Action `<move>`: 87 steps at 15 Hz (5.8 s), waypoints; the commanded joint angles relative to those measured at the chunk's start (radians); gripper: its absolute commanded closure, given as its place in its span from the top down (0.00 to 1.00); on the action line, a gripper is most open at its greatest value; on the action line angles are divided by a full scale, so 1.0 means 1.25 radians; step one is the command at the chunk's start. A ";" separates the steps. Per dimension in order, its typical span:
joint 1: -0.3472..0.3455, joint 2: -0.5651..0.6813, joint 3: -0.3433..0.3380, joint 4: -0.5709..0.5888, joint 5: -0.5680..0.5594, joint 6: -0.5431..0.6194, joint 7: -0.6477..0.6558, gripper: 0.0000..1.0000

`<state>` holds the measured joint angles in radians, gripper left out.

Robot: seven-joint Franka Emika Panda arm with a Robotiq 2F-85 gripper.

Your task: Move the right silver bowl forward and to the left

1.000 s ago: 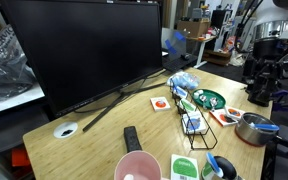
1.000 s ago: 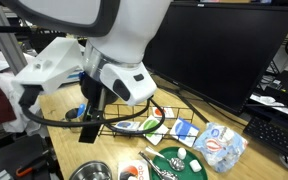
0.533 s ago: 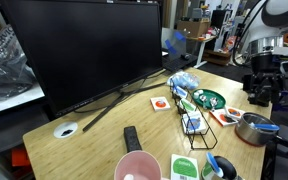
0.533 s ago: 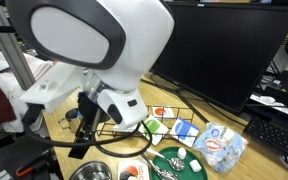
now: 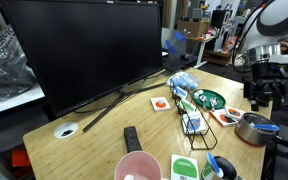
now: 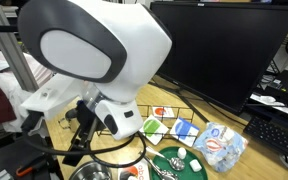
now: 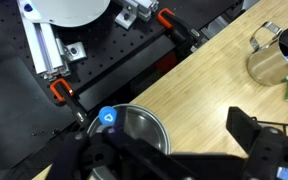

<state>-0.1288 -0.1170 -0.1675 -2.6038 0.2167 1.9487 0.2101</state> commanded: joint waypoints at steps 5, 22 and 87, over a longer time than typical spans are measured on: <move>-0.013 0.022 0.001 -0.011 0.028 0.020 0.013 1.00; 0.003 0.236 0.010 0.059 0.047 0.199 0.088 1.00; 0.124 0.063 0.161 0.351 -0.167 -0.124 0.049 0.10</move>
<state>0.0270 -0.0384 0.0341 -2.1667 0.0085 1.7960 0.2716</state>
